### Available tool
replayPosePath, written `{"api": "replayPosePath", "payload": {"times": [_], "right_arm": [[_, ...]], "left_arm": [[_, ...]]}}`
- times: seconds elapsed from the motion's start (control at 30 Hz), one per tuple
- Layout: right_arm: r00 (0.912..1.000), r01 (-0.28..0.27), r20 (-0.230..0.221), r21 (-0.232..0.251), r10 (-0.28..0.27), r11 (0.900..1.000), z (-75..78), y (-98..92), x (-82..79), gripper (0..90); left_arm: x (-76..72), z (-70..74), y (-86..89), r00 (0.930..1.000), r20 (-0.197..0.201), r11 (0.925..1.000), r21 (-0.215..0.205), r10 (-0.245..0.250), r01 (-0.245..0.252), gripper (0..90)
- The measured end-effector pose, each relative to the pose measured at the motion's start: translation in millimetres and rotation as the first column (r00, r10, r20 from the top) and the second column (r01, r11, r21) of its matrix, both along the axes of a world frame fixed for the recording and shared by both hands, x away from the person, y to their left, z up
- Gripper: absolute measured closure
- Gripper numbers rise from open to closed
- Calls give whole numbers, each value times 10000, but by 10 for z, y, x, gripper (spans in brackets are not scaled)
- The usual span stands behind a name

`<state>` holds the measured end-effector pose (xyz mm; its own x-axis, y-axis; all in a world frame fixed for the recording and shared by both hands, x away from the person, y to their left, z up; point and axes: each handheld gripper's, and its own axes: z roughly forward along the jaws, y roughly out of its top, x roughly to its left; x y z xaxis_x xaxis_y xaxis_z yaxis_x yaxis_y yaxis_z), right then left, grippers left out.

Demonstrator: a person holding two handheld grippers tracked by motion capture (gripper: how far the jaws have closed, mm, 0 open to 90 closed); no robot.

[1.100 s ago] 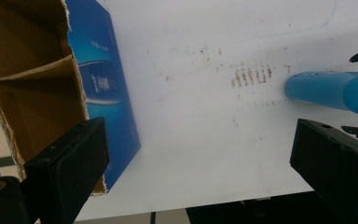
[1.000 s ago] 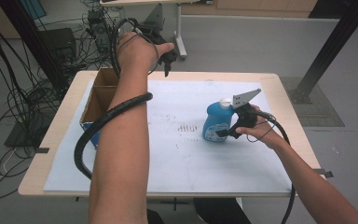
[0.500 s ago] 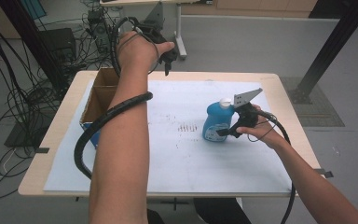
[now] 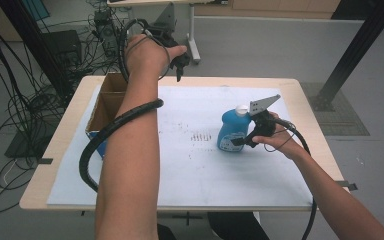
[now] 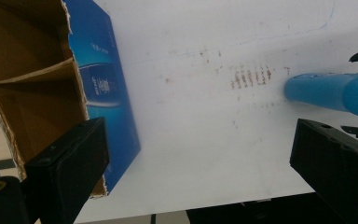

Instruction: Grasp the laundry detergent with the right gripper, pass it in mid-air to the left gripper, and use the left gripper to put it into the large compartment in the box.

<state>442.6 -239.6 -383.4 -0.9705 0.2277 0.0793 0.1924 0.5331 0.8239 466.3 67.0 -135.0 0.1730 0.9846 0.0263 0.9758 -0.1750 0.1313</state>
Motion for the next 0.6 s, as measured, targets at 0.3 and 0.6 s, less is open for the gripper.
{"api": "replayPosePath", "payload": {"times": [0.3,0.6], "right_arm": [[10000,93,20,72,-93,9999,6,-15,2,19],[9999,114,82,26,-114,9999,0,3,0,21]], "left_arm": [[4,-4,-13,10000,-6,10000,5,0,0,52],[-1,8,10,10000,17,10000,33,2,-2,52]]}}
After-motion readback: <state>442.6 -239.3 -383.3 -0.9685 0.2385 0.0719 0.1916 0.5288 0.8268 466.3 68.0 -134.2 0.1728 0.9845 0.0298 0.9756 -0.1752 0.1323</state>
